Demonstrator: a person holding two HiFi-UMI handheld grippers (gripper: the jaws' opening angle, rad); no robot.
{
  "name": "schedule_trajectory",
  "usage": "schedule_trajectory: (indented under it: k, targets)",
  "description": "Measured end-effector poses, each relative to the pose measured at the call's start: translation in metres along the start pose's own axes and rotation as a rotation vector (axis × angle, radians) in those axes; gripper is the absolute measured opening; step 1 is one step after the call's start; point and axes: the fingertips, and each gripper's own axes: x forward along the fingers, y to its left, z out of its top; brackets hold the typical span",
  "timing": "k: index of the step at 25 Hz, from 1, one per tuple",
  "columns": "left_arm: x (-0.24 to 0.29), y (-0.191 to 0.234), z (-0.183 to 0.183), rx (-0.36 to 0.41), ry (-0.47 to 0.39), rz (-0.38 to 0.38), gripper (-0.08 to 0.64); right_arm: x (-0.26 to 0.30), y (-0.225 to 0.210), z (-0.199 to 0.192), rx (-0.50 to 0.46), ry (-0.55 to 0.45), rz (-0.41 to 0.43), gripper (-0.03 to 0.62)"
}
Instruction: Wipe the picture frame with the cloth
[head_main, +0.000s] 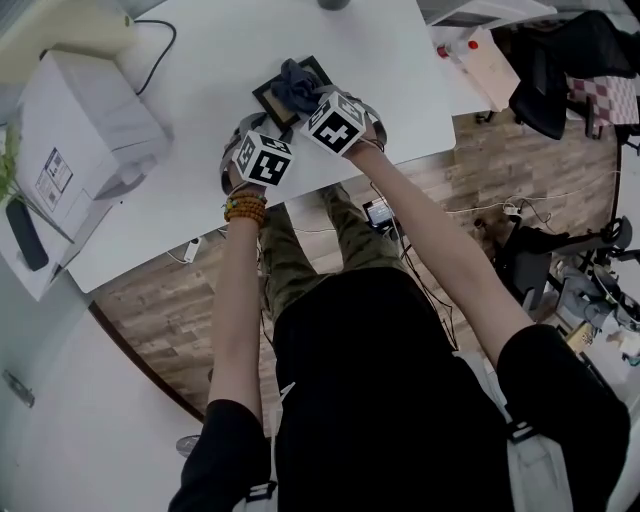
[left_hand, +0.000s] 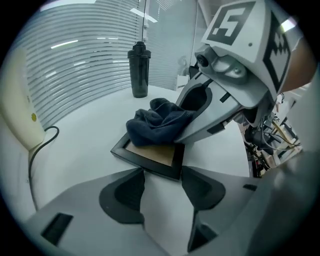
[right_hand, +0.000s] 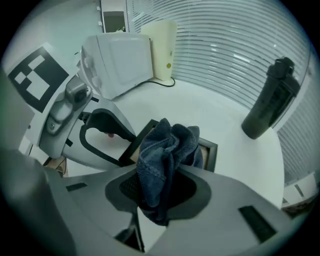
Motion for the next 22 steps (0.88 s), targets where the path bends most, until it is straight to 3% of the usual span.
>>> schedule_trajectory:
  k: [4, 6, 9, 11, 13, 15, 18, 22]
  targets:
    - [0.001, 0.001, 0.001, 0.001, -0.005, -0.002, 0.238, 0.008, 0.024, 0.015, -0.002, 0.003, 0.078, 0.091]
    - [0.001, 0.002, 0.0, -0.001, -0.005, -0.001, 0.238, 0.012, 0.035, 0.02, 0.055, -0.014, 0.135, 0.091]
    - [0.0, 0.001, 0.0, -0.004, -0.004, -0.001, 0.238, 0.011, 0.045, 0.029, 0.256, -0.112, 0.333, 0.092]
    - [0.0, 0.002, 0.001, -0.004, -0.013, -0.004, 0.236, -0.008, 0.046, 0.039, 0.435, -0.231, 0.521, 0.094]
    - [-0.001, 0.002, 0.003, 0.0, -0.041, 0.005, 0.236, -0.038, 0.037, 0.046, 0.538, -0.374, 0.617, 0.097]
    - [-0.004, 0.002, 0.0, 0.011, -0.076, 0.033, 0.237, -0.072, 0.02, 0.047, 0.547, -0.506, 0.599, 0.098]
    - [-0.027, -0.001, -0.006, 0.036, -0.14, 0.106, 0.247, -0.122, -0.01, 0.036, 0.502, -0.665, 0.487, 0.1]
    - [-0.084, -0.018, 0.0, -0.058, -0.33, 0.199, 0.23, -0.186, -0.035, 0.01, 0.396, -0.804, 0.313, 0.104]
